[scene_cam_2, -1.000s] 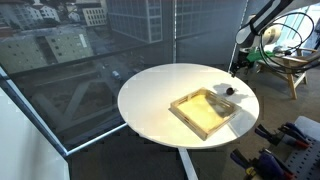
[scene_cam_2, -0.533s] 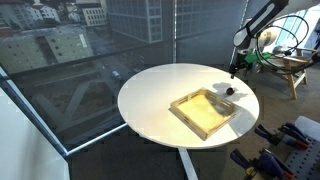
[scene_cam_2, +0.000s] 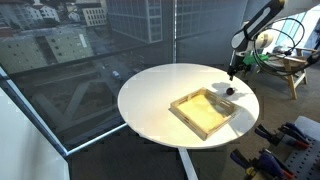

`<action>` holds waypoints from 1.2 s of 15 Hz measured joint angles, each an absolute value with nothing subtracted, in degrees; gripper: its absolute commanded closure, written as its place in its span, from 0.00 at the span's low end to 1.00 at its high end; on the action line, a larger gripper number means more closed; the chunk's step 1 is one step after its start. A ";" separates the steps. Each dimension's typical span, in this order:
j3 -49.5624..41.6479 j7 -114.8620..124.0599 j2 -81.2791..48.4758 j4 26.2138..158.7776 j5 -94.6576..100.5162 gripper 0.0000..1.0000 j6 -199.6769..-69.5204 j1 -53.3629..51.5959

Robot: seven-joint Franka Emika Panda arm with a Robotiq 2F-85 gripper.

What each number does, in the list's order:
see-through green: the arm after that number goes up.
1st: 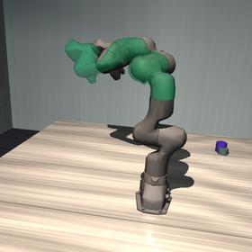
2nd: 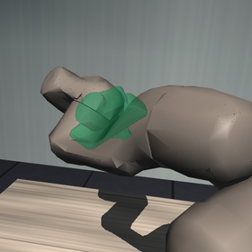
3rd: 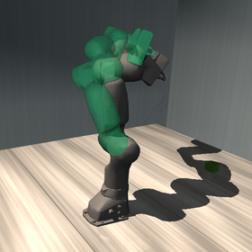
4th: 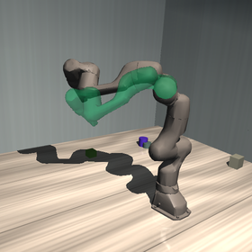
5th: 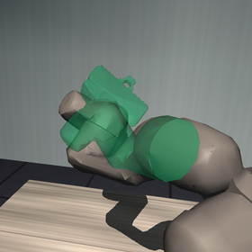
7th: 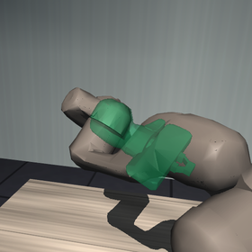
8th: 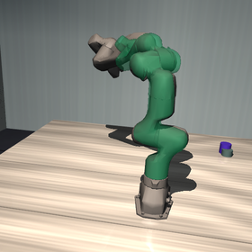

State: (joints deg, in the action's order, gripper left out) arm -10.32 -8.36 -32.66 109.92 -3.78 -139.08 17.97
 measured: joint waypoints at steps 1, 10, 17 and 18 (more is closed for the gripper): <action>-10.25 -8.35 -32.98 109.73 -3.78 0.00 -139.08 17.97; -9.61 -8.36 -35.67 108.27 -3.78 0.00 -139.35 17.97; -9.32 -8.35 -37.73 107.56 -3.78 0.00 -141.01 17.97; -9.26 -8.35 -38.02 107.48 -3.78 0.00 -141.34 17.97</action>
